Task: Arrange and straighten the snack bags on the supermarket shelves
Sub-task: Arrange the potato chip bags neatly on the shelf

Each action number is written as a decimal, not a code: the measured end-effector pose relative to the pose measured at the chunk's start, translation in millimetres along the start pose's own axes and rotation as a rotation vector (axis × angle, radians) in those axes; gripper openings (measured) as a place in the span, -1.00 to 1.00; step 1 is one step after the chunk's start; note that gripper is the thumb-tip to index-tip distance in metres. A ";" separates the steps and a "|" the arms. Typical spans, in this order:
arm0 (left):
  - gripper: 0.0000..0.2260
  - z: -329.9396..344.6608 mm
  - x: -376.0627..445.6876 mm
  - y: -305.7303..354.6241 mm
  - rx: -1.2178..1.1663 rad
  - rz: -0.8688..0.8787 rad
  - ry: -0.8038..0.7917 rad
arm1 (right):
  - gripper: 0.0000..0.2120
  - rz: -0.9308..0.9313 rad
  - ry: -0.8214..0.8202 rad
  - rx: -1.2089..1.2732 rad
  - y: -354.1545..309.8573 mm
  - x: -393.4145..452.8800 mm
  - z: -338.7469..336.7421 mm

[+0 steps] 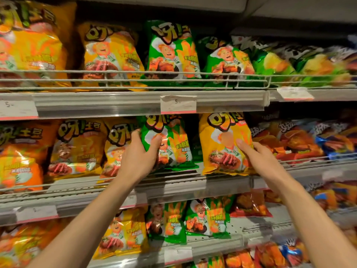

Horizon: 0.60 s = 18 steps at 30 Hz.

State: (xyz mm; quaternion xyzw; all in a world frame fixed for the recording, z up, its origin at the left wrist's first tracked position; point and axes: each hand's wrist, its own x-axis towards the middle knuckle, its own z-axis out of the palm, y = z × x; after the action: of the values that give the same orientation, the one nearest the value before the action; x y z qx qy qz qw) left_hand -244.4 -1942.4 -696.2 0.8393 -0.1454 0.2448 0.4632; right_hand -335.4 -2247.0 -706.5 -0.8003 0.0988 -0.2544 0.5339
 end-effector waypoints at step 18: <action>-0.34 44.7 0.7 15.6 -0.006 -0.023 -0.225 | 0.02 0.010 -0.006 0.029 7.8 -5.6 0.3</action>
State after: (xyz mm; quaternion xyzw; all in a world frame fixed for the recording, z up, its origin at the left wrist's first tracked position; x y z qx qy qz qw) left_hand -238.8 -1988.7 -704.9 0.8617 -0.1876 0.1435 0.4490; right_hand -339.2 -2247.6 -715.4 -0.7928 0.0975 -0.2509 0.5469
